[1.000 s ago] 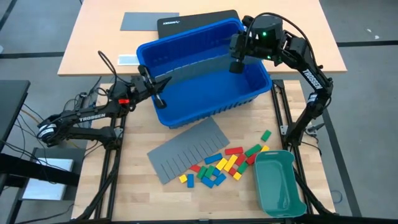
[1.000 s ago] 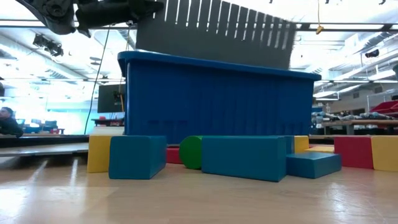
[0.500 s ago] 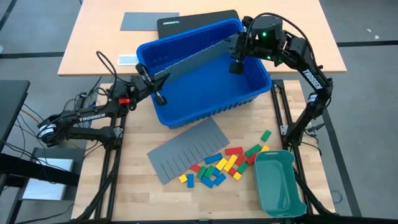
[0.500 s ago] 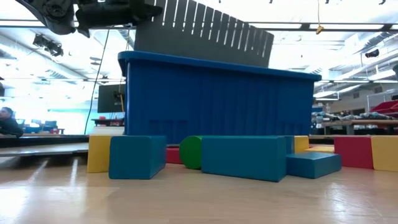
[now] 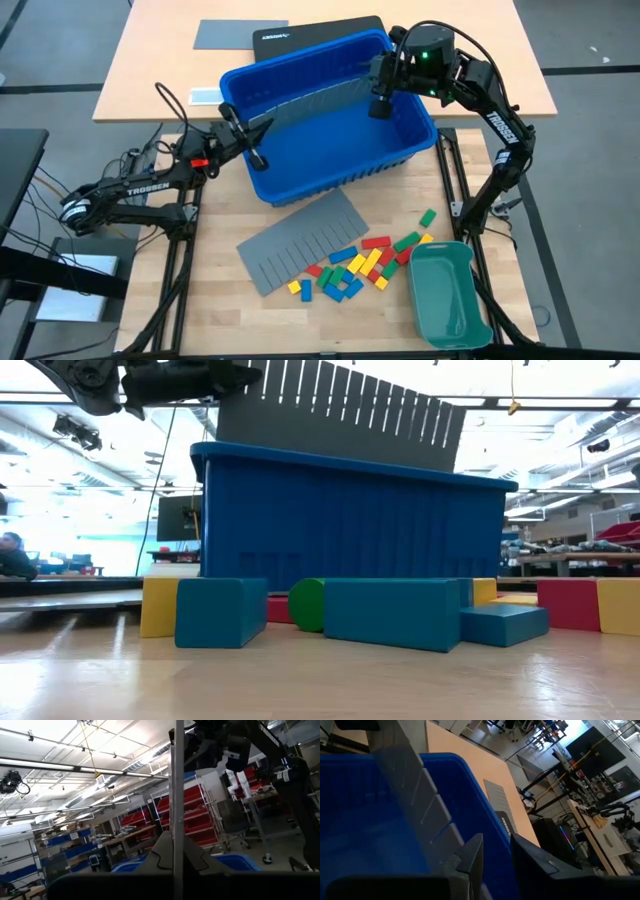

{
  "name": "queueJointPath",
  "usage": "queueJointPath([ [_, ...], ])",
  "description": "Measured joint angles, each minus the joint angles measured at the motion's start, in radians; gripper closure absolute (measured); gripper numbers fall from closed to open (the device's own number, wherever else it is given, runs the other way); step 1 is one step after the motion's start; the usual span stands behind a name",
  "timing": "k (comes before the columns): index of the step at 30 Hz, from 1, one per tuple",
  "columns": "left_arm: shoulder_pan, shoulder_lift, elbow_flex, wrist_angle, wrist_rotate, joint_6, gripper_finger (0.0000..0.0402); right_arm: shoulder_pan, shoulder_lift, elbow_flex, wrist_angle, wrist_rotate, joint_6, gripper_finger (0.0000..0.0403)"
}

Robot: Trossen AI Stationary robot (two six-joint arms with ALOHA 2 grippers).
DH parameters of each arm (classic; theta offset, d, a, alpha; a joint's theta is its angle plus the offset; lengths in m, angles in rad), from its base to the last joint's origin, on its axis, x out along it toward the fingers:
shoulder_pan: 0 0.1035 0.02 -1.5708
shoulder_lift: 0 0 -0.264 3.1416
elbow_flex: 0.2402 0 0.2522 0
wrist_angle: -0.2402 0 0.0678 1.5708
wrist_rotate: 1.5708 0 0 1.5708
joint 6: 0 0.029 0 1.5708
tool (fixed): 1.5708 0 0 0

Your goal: Sort Items/Unsort Items

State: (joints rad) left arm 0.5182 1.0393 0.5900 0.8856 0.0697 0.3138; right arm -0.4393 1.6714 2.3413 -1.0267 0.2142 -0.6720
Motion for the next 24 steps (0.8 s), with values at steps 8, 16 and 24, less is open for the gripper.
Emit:
queueJointPath([
  [8,0.000,0.001,-0.006,-0.014,-0.024,0.000,0.0400,0.000,0.000,0.000,0.000,0.000,0.000,0.0304],
  [16,-0.001,0.002,-0.007,-0.021,-0.023,-0.003,0.0400,0.000,0.000,0.000,0.000,0.000,0.000,0.0304],
  [24,-0.016,0.002,-0.007,0.014,-0.013,-0.004,0.0400,0.000,0.000,0.000,0.001,0.001,0.000,0.0304],
])
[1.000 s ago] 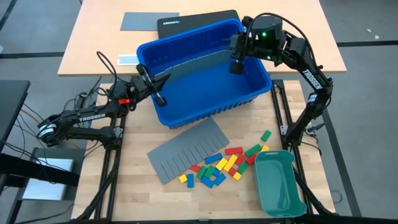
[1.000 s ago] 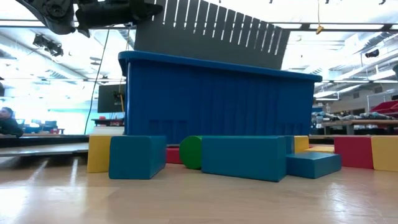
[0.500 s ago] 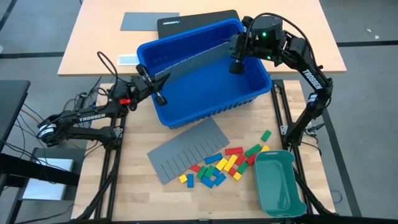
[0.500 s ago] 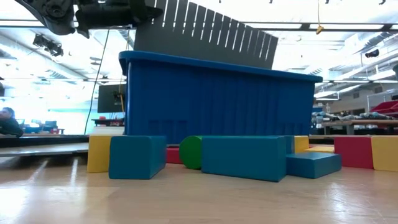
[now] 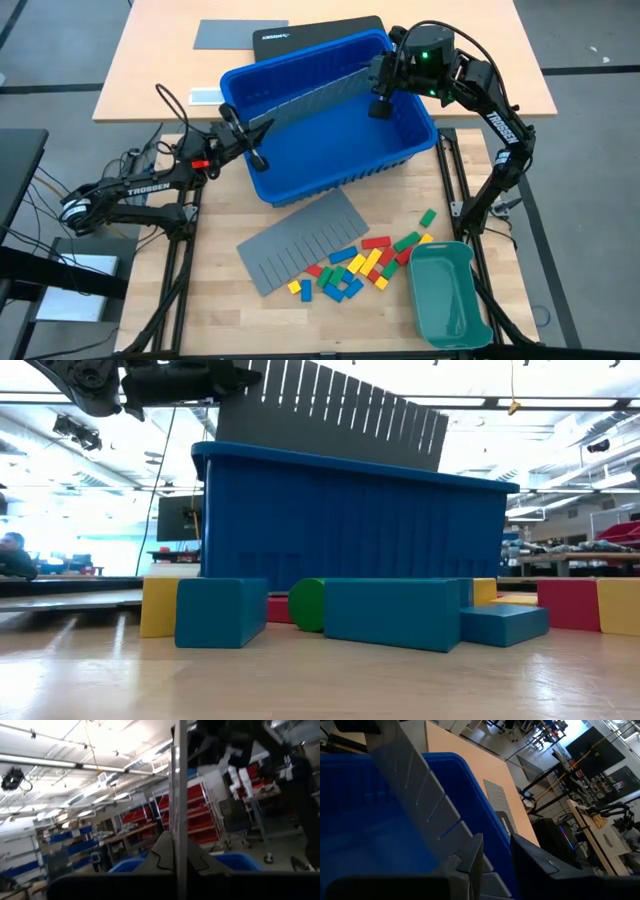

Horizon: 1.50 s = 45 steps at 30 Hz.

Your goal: Sort Items/Unsort Items

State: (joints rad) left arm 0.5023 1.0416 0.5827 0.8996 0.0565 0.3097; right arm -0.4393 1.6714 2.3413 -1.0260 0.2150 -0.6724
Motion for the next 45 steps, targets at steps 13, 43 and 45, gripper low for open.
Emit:
queueJointPath([
  [13,-0.001,0.000,0.000,-0.004,0.003,-0.002,0.0400,0.000,0.000,0.000,0.000,0.000,0.000,0.0304],
  [43,-0.002,-0.001,0.000,-0.006,-0.015,-0.001,0.0400,0.000,0.000,0.000,0.000,0.000,-0.002,0.0304],
  [45,-0.007,-0.001,0.000,-0.006,-0.017,0.000,0.0400,0.000,0.000,0.000,0.000,0.000,-0.003,0.0304],
])
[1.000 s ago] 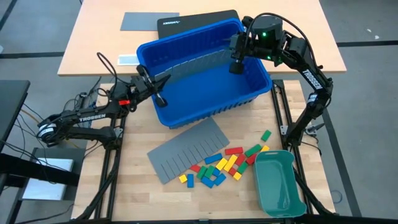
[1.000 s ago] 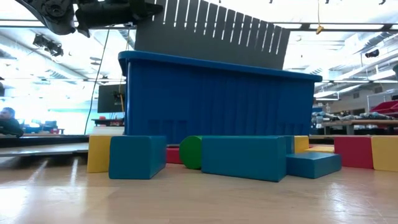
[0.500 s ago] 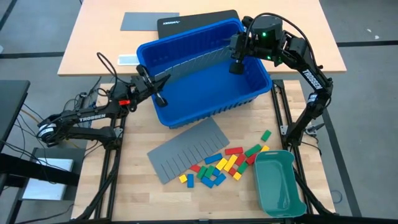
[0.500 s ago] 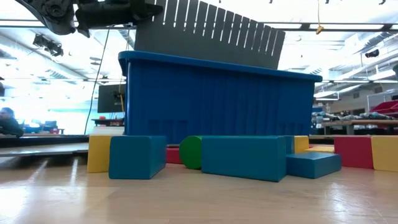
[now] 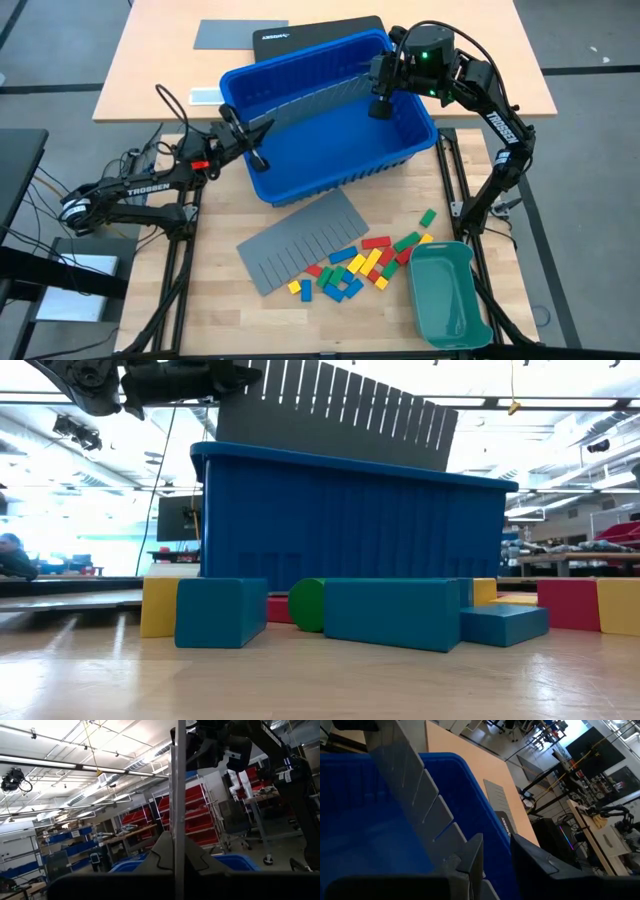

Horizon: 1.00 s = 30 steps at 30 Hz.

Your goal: Sort Items/Unsort Items

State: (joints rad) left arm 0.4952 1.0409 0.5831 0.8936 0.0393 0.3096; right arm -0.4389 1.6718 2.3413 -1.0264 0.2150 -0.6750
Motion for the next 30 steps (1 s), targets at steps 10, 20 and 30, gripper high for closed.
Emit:
queueJointPath([
  [10,-0.012,-0.002,0.000,-0.004,-0.012,0.009,0.0400,0.000,0.000,0.000,0.000,0.000,-0.002,0.0304],
  [20,-0.013,-0.002,0.000,-0.007,-0.012,0.009,0.0400,0.000,0.000,0.000,0.000,0.000,-0.002,0.0304],
  [30,-0.013,-0.003,0.002,-0.025,-0.012,0.013,0.0400,0.000,0.000,0.000,0.000,-0.010,-0.001,0.0304],
])
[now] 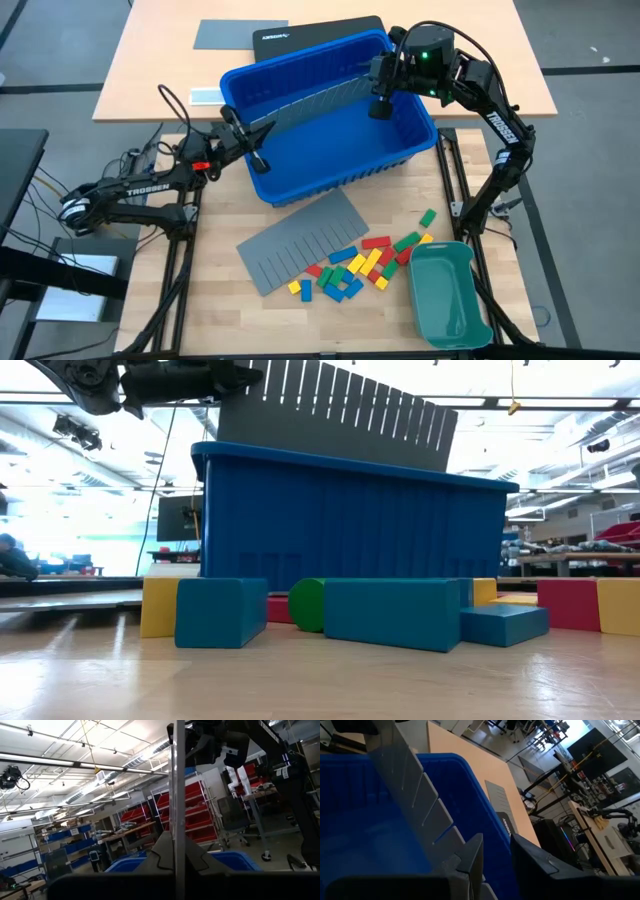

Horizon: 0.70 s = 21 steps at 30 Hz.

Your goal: Sort Items/Unsort Items

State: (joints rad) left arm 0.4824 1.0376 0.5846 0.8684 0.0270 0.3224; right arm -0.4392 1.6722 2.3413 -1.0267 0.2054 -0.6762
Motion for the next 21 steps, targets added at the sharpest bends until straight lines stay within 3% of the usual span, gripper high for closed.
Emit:
queueJointPath([
  [21,-0.001,-0.019,0.000,0.008,0.024,-0.011,0.0400,0.000,0.000,0.000,0.000,-0.002,-0.001,0.0313],
])
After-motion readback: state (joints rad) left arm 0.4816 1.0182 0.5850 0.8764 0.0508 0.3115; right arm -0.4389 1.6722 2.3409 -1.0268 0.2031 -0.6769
